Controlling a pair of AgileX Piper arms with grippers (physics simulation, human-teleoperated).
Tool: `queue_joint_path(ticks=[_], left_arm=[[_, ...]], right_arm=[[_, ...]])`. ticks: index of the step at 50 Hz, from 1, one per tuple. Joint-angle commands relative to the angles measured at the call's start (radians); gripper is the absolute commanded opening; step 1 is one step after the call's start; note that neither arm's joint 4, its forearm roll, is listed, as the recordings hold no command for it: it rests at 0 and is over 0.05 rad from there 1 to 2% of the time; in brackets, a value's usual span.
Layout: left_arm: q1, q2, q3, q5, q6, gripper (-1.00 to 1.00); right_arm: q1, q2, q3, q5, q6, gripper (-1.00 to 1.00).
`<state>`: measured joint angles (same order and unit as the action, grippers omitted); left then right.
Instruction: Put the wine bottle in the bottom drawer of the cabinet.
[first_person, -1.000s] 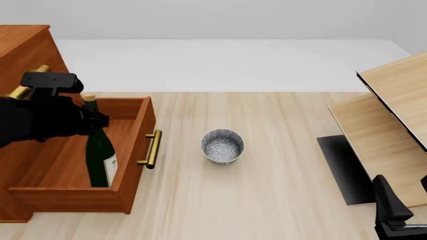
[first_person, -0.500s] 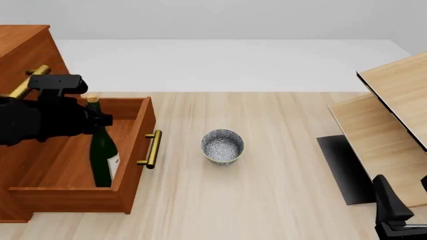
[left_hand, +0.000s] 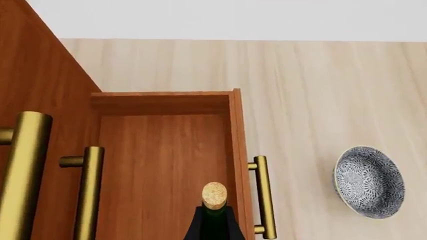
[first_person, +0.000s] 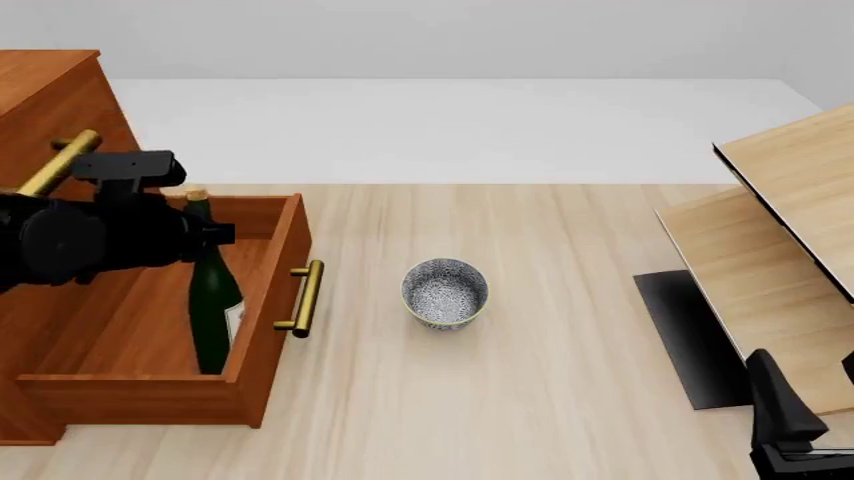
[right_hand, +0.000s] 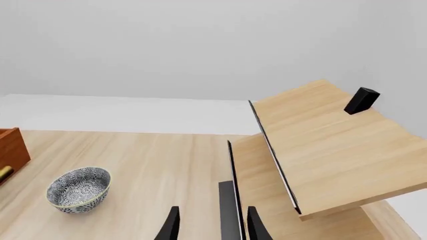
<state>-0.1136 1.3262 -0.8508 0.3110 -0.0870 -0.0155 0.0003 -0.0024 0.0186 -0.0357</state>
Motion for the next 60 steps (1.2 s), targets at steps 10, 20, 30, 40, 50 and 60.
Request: queue_joint_path(ticks=[10,20,30,40,50,60], left_arm=[[0.017,0.123,0.018,-0.082,0.011,-1.0],[0.016,0.174,0.014,-0.12,0.005,-1.0],[0.018,0.231,-0.009,-0.14,0.008,-1.0],[0.028,0.283,-0.034,-0.152,0.013,-1.0],[0.043,0.322,-0.043,-0.172,0.016,-1.0],[0.049,0.365,-0.057,-0.191,0.009,-1.0]], right_arm=[[-0.001,0.0,0.0,0.001,0.004,1.0],[-0.003,0.0,0.0,0.002,0.005,1.0],[-0.005,0.0,0.0,0.002,0.007,1.0],[-0.006,0.0,0.0,0.003,0.009,1.0],[-0.007,0.0,0.0,0.003,0.011,1.0],[-0.01,0.0,0.0,0.004,0.012,1.0]])
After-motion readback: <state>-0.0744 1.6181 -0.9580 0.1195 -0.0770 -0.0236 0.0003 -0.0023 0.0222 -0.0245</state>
